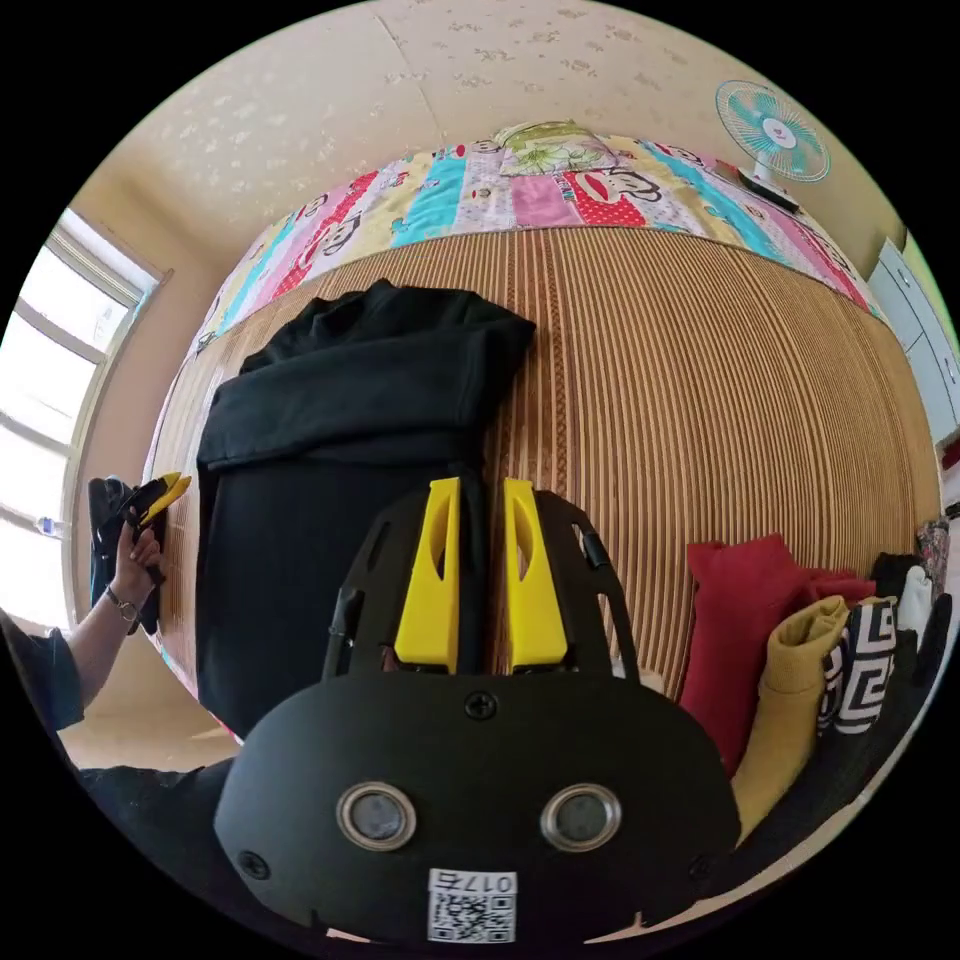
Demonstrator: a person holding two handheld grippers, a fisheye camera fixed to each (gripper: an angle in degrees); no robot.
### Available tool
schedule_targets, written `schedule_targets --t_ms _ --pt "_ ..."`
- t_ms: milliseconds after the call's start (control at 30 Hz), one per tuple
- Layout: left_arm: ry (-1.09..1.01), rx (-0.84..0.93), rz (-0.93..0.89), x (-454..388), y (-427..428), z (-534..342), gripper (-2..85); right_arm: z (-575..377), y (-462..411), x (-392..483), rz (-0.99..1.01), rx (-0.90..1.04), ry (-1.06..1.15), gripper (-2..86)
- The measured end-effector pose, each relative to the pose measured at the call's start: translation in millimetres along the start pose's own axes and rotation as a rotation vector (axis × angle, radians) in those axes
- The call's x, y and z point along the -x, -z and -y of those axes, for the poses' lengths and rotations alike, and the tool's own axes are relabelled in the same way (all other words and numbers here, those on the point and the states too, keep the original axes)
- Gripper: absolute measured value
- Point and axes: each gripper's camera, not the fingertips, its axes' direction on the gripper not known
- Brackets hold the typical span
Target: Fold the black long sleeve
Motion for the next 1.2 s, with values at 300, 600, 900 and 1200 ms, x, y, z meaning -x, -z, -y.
schedule_targets --t_ms 300,600,900,1200 --pt "0.043 0.388 0.081 -22.0 30.7 -161.0 12.5 -143.4 17.8 -26.1 0.112 0.366 -0.075 7.1" --pt "0.030 0.522 0.158 -26.3 36.2 -218.2 9.9 -189.6 35.8 -47.1 0.193 0.351 -0.132 7.5" --pt "0.100 0.499 0.067 -12.1 71.2 -209.4 3.7 -232.1 58.8 -109.0 0.306 0.279 -0.315 10.0" --pt "0.109 0.486 -0.004 -2.6 114.5 -193.5 2.7 -265.4 35.1 -153.3 0.457 0.311 -0.321 5.9"
